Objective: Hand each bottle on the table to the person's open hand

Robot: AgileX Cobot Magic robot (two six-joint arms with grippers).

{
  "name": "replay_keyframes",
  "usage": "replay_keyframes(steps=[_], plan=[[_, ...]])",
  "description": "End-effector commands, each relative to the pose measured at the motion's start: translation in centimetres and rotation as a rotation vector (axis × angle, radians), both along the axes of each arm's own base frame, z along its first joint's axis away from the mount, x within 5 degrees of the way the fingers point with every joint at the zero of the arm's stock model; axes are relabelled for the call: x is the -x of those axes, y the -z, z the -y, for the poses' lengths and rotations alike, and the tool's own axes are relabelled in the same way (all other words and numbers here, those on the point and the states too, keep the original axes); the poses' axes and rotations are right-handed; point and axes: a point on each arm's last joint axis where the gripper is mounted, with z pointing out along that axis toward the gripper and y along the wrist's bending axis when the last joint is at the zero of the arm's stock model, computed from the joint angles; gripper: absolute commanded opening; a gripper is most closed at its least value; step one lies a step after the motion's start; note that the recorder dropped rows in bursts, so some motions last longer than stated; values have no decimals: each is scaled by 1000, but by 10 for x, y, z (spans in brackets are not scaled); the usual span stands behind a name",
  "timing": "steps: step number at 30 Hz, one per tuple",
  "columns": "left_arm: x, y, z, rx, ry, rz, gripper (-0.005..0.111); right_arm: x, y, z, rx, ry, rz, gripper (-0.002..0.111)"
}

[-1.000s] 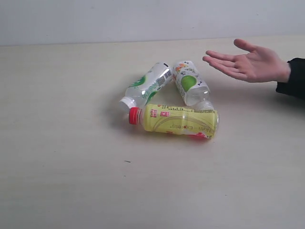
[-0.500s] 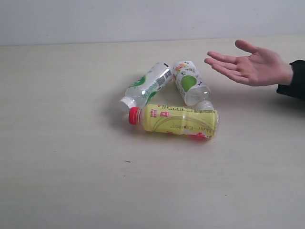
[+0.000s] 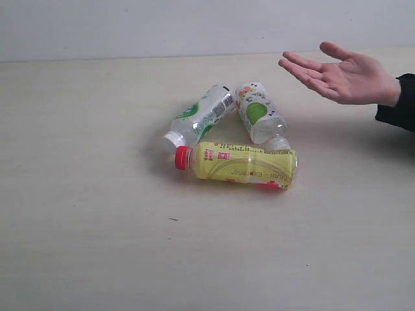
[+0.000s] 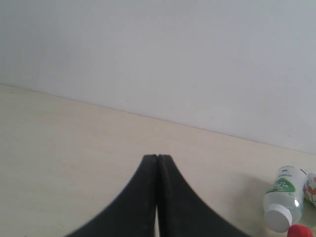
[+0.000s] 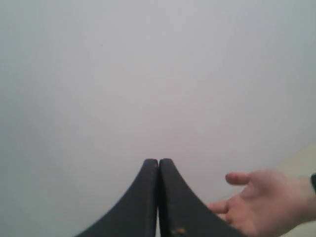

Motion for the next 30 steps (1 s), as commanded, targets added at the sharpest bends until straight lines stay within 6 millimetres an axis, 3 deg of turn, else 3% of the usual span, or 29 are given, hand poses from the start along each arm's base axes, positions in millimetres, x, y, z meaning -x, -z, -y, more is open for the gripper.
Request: replay_keyframes(steps=[1,8,11,18,21,23,26,30], plan=[[0,0,0,2,4,6,0,-7,-14,-1,149,45,92,0],[0,0,0,2,4,6,0,-64,-58,-21,555,-70,-221,0],[0,0,0,2,4,6,0,-92,-63,-21,629,-74,-433,0],[0,0,0,2,4,6,0,-148,-50,-34,909,-295,-831,0],[0,0,0,2,4,6,0,-172,-42,-52,964,-599,-1024,0],[0,0,0,2,4,6,0,-190,-37,-60,951,-694,-1092,0],[0,0,0,2,4,6,0,-203,-25,-78,1028,-749,-1116,0],[0,0,0,2,4,6,0,-205,3,-119,1192,-901,-1206,0]])
